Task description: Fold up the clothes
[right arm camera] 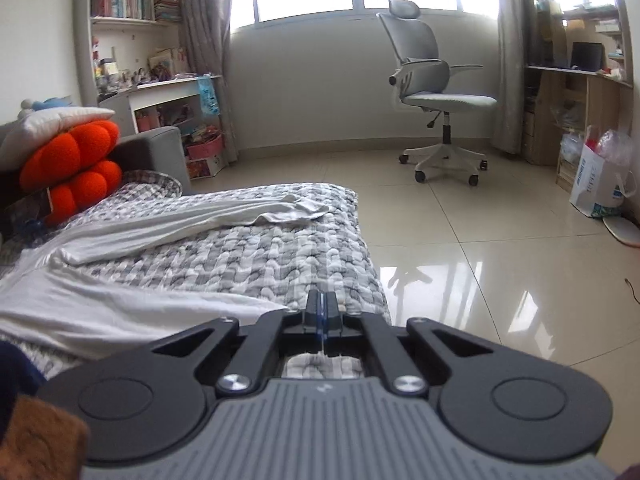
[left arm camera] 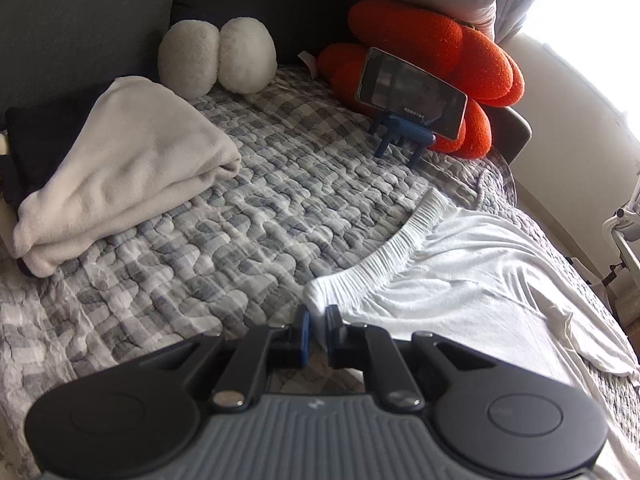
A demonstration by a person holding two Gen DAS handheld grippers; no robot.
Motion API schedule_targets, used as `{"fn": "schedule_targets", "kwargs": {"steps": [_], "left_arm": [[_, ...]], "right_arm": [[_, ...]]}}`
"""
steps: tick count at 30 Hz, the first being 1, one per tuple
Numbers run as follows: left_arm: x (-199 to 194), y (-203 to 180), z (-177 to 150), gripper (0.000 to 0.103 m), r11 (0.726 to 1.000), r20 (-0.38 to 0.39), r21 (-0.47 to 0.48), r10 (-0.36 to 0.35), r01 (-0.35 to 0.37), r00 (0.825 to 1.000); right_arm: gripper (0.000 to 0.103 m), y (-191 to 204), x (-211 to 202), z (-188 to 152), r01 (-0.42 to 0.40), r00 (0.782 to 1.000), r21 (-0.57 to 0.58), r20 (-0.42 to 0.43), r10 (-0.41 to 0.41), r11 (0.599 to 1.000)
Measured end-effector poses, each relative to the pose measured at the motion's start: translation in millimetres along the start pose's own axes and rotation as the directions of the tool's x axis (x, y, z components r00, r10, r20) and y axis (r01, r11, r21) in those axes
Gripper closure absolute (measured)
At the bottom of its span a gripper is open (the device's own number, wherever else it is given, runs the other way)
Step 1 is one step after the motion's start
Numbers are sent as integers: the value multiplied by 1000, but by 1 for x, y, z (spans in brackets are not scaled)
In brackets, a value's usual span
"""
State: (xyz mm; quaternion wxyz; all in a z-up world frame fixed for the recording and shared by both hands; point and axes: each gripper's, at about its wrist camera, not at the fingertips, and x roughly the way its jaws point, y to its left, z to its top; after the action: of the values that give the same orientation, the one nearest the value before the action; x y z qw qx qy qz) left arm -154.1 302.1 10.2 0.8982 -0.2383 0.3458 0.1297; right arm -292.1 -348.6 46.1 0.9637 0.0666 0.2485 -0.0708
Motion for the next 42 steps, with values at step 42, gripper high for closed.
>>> {"fn": "schedule_targets", "kwargs": {"steps": [42], "left_arm": [[2,12,-3,87,997,-21,-48,-61,60,998]], "right_arm": [[98,6,71,30,123,981,-54,-142,-130,991]]}}
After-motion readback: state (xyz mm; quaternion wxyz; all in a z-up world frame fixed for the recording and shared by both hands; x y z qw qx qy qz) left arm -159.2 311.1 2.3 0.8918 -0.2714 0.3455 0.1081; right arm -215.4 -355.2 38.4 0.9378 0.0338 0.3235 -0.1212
